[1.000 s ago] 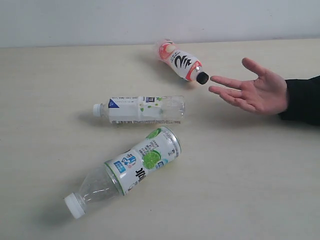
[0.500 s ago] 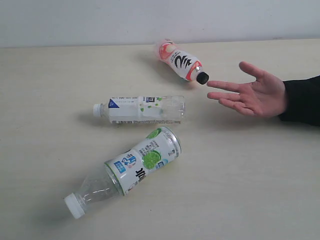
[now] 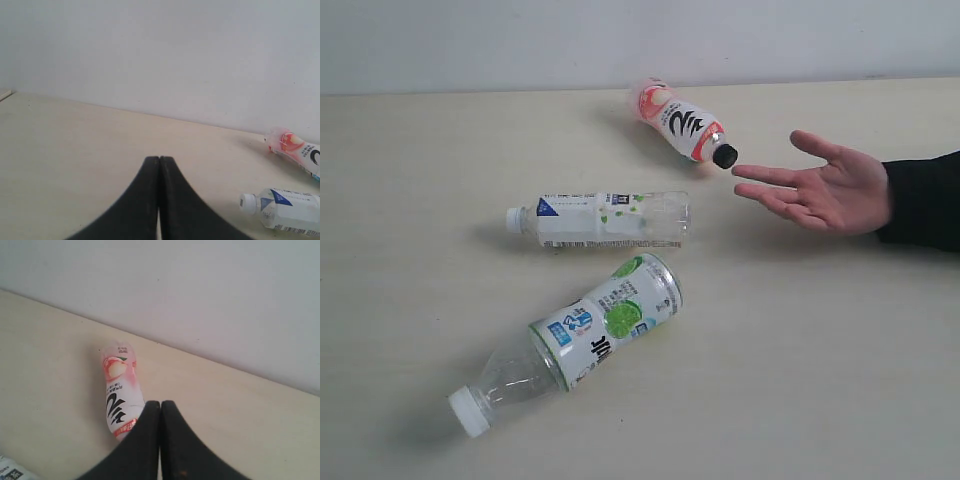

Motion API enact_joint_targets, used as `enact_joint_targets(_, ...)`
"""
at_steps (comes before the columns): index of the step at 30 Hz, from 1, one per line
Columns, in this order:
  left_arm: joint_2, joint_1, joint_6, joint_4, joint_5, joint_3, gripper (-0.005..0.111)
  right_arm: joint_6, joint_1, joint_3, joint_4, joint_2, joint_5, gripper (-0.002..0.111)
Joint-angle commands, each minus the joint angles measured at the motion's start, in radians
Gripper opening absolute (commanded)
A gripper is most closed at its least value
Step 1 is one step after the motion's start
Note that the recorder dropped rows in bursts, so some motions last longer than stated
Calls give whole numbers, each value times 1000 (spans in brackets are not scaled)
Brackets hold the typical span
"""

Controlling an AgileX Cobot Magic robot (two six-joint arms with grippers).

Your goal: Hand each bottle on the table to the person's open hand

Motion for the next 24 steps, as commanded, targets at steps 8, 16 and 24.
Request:
enact_joint_targets(8,-6,3,-4,-4,-2,3,0,19,-4,-551,-40,545,288,0)
enact_joint_targets(16,-6,3,-4,-4,-2,3,0,-22,-4,-782,-38,772,373,11)
enact_joint_targets(24,-6,3,-4,-4,-2,3,0,-81,1,-826,63,827,266,52)
